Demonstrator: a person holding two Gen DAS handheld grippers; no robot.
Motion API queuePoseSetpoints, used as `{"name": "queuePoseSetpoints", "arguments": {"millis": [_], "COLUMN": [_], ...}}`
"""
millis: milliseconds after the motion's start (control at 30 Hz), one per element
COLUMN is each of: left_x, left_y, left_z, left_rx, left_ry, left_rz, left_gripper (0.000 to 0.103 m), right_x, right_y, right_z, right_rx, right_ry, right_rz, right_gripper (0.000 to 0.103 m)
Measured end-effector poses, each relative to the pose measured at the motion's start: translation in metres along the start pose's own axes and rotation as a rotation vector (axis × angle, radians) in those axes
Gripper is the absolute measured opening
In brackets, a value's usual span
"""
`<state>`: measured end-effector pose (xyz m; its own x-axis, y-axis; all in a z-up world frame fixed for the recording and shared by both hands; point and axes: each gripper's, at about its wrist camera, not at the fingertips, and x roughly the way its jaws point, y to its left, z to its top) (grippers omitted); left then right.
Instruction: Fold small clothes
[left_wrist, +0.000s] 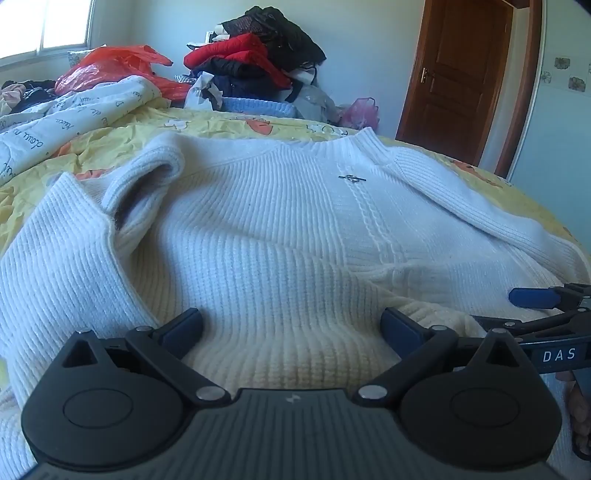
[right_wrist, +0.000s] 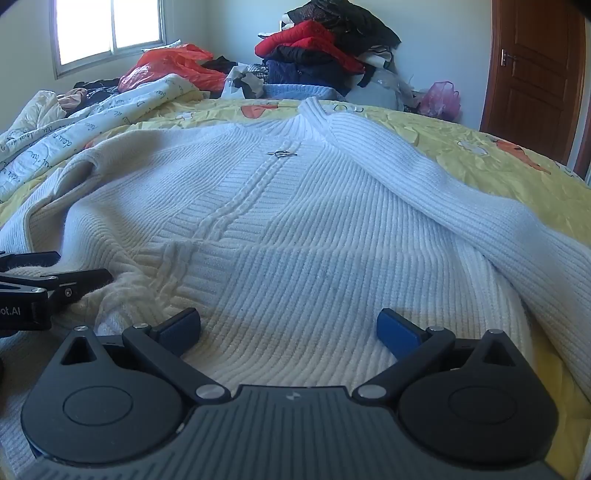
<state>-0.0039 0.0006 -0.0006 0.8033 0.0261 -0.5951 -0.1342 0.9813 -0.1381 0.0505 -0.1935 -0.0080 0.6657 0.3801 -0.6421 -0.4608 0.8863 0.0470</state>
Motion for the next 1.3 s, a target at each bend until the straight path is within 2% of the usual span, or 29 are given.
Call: {"name": "queuePoseSetpoints", "arguments": {"millis": [633, 1300], "left_x": [0.0021, 0.0039], "left_y": [-0.0082, -0.0084], "left_z": [-0.0028, -0.0039], "left_rx": [0.023, 0.021], "left_ry": [0.007, 0.002], "left_rz": [0.035, 0.034], "left_gripper": [0.103, 0.103], "right_x": [0.0006, -0.0030], "right_y": [0.0003, -0.0021], "right_z": [-0.0014, 0.0028], "right_rx": [-0.001, -0.019], "right_ry": [-0.006, 0.017], "right_rz": [-0.004, 0.016], "right_gripper": [0.102, 0.102]}}
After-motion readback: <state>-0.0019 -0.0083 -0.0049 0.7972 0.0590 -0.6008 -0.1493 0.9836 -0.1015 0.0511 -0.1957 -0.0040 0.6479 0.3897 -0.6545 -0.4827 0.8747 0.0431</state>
